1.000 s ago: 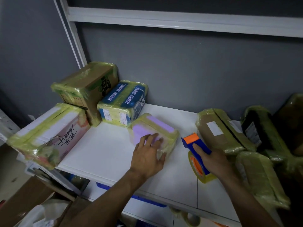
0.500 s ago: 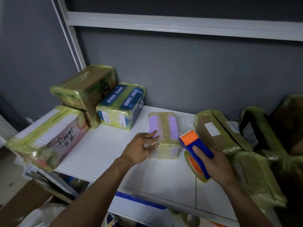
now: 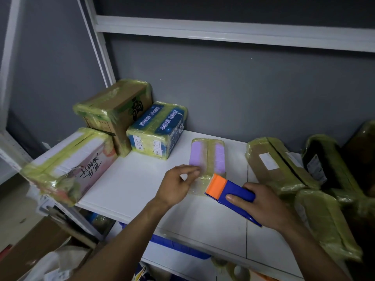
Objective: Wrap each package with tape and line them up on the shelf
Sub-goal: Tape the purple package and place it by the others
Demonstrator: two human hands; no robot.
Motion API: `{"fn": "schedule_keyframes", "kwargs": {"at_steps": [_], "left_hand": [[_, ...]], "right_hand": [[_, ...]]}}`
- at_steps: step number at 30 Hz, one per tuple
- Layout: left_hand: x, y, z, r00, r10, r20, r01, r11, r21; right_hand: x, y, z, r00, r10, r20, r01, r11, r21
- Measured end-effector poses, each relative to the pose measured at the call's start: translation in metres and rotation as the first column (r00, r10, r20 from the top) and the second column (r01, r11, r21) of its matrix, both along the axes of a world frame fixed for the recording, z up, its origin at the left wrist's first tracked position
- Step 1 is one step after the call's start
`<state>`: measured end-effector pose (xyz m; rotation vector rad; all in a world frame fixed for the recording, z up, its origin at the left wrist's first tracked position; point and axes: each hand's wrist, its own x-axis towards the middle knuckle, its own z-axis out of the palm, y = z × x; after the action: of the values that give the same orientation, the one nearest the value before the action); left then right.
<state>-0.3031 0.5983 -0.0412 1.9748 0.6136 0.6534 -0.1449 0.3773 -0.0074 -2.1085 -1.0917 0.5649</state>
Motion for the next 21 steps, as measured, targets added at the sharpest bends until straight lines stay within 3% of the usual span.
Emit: {"fn": "schedule_keyframes", "kwargs": {"at_steps": [4,7,16,21], "left_hand": [[-0.011,-0.021,0.003,0.998,-0.033,-0.044,0.020,0.962,-0.272],[-0.014,-0.027,0.002,0.994,-0.093,-0.056,0.066,0.928,-0.367],[-0.031,-0.016,0.001,1.000,0.027,0.006,-0.023,0.950,-0.312],[-0.045,0.016,0.001,0.981,0.194,0.018,-0.180,0.939,-0.292]], "right_hand": [[0.000,0.001,-0.001,0.999,0.040,0.019,-0.040,0.999,-0.010],[-0.002,0.003,-0.003,0.999,0.053,0.012,-0.052,0.998,-0.021],[-0.006,0.010,-0.001,0.994,0.066,0.087,-0.062,0.997,-0.053],[-0.003,0.011,0.015,0.993,0.001,0.118,0.005,0.999,-0.052]]}}
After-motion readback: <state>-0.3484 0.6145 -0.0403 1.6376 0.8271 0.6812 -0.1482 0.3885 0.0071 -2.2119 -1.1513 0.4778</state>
